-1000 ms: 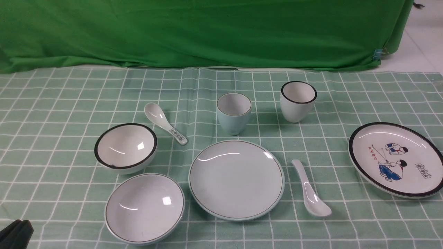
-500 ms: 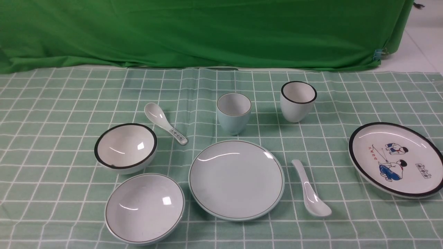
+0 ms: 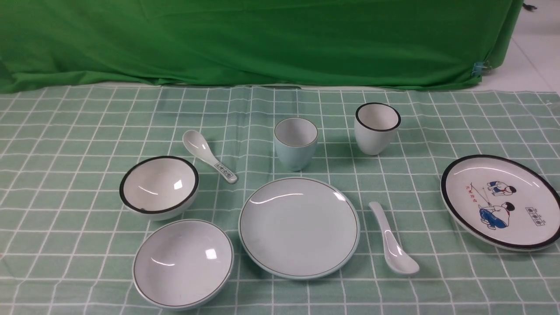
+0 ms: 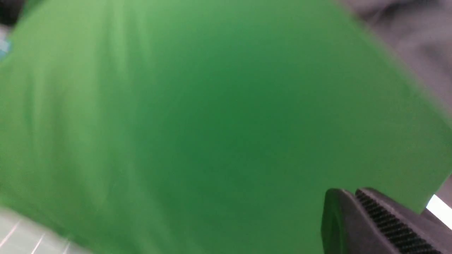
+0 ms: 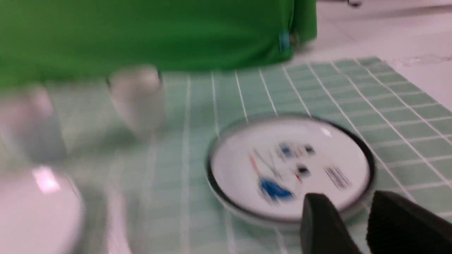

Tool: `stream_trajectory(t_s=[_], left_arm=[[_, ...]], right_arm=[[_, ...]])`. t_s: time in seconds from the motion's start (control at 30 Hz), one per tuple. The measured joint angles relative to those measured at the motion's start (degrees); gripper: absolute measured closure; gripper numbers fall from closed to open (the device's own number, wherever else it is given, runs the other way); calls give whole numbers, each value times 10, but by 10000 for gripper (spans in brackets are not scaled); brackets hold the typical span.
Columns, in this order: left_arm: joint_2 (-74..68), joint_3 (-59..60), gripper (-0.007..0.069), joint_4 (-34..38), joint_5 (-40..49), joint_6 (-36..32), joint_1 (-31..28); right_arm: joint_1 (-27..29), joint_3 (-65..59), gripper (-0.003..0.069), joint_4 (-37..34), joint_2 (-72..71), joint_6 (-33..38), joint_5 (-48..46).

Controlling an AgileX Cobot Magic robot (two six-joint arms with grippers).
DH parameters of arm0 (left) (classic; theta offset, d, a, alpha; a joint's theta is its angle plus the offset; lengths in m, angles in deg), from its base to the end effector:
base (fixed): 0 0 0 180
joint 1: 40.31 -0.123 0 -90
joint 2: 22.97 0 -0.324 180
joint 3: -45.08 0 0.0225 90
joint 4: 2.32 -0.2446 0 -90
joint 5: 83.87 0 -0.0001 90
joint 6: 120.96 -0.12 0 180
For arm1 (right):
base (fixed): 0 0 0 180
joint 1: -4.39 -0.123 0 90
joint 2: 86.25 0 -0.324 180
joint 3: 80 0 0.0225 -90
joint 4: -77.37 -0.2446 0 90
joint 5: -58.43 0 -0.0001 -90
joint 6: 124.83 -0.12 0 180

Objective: Place the bowls on the plates on the blue tablecloth, put the cups on the bowls, and place the spoons in the cups.
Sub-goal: 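Reach toward the plain white bowl and position the gripper at its rim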

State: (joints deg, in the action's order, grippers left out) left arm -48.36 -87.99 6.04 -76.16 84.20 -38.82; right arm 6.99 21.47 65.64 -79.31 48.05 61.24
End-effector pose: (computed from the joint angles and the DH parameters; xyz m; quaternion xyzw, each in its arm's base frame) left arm 0.0516 -0.0037 0.3785 -0.1696 0.6197 -0.2360 0.7291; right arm 0.0394 -0.0030 0.2190 0.1266 0.6485 0.1027 0.7435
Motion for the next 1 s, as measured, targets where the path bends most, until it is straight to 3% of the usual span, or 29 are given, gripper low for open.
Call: stream_trajectory(t_s=[0.07,0.2,0.33,0.43,0.53,0.6,0.67,0.87,1.0], left_arm=[[-99,-85,607,4,183,-52,0],[-273,-158,607,48,375,-180,0],[-404,-159,613,85,434,-252,2],[-489,-159,621,52,432,-261,37],[-518,-159,624,12,424,-242,70],[-547,-159,624,-35,407,-206,114],[-557,-159,624,-60,388,-191,137],[-581,-159,593,-140,325,-174,162],[-587,-159,514,-171,306,-153,162]], right_arm=[[0,0,417,-8,0,-78,36],[0,0,417,-12,0,-128,89],[0,0,417,-13,0,-146,128],[-2,1,431,-13,0,-186,134],[-12,22,482,-13,0,-193,56],[-41,93,587,-11,25,-143,-86],[-71,164,618,-10,70,-89,-180],[-183,411,636,-5,334,35,-531],[-228,466,636,-4,427,59,-584]])
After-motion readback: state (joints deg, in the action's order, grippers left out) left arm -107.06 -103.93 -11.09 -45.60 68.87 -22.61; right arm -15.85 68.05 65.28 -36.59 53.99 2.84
